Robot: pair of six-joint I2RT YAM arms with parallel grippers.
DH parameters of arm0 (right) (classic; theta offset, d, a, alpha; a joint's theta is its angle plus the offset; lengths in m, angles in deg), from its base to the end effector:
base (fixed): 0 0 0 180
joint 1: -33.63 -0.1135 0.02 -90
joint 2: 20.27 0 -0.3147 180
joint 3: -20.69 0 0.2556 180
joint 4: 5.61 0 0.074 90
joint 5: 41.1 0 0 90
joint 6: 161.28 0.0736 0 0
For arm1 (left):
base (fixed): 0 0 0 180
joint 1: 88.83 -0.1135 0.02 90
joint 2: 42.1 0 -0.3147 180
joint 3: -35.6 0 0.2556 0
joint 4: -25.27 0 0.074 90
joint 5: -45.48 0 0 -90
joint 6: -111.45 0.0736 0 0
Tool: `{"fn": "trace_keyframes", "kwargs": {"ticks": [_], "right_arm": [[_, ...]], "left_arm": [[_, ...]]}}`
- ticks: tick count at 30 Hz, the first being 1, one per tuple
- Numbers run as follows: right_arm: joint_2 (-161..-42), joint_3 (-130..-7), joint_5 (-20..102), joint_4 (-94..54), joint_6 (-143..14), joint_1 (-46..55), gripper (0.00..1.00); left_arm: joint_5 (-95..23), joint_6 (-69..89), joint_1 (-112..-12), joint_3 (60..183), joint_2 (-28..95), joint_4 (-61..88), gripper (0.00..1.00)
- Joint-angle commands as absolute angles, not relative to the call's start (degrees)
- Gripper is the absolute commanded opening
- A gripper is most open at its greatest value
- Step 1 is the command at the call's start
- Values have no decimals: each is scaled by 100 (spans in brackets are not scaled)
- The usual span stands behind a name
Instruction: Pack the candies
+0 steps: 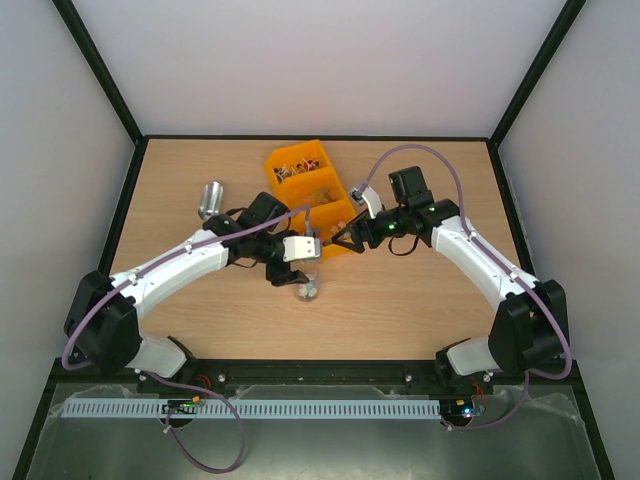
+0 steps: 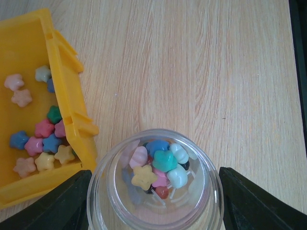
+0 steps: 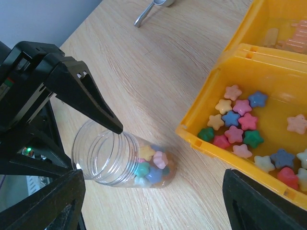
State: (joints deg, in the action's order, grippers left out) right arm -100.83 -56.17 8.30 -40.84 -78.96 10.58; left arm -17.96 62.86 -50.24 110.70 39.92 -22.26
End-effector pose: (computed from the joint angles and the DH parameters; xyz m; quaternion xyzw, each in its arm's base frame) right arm 0.2798 0.1711 0.3258 -0.3684 0.7764 0.3643 0.3588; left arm 0.2228 -0.2199 0.2806 0.6495 0.6649 -0.2114 0.3024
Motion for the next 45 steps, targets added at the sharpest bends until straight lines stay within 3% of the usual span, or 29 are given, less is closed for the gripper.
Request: {"fn": "trace_keyframes", "kwargs": {"ticks": [1,24,30,33,35,45], "right_arm": [[-9981,-5548,843,-4090,-7910,1095,80],[-9998,-5490,1026,-4122,-8077,1104,83],[-9938,-5442,1103,-4088,-8099,1109,88],[-9918,-5433,1156,-4057,-8095,1109,91],[-9897,-5416,1208,-4034,-8111,1112,99],[-9833,-5367,1241,-3985,-8156,1126,100]], "left_arm": [[-1631,6296,-5016,10945,4051,-2147,50],[-1724,6440,-4979,10817,4235,-2148,51],[-1719,6507,-4978,10806,4265,-2238,51],[-1722,6513,-4978,10792,4259,-2232,55],[-1727,6515,-4980,10802,4254,-2220,59],[-1731,6444,-4980,10988,4107,-2261,84]]}}
